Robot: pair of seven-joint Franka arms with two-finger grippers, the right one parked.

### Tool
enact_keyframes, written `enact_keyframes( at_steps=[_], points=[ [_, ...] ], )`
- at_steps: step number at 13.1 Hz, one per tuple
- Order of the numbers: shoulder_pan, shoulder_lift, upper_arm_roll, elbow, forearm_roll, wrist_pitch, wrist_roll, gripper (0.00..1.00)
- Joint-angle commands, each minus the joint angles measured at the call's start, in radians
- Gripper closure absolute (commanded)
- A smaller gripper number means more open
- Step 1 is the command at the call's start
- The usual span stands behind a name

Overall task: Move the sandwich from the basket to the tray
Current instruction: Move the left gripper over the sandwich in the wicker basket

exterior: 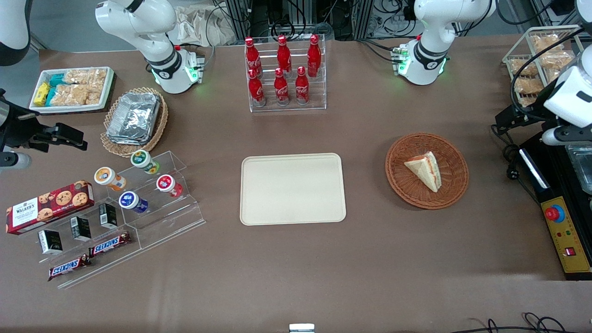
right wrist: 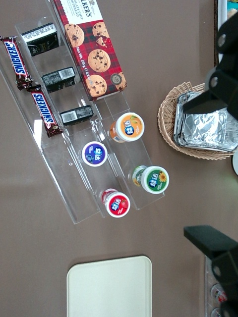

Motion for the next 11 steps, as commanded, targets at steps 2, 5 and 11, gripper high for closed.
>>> enact_keyframes(
  at_steps=[2,5,11],
  points=[
    [0.007,0.036,-0.015,0.038,-0.020,-0.031,0.004,0.00],
    [-0.001,0.065,-0.019,0.008,-0.023,-0.040,-0.158,0.00],
    [-0.015,-0.106,-0.066,-0.502,-0.026,0.398,-0.572,0.00]
  ],
)
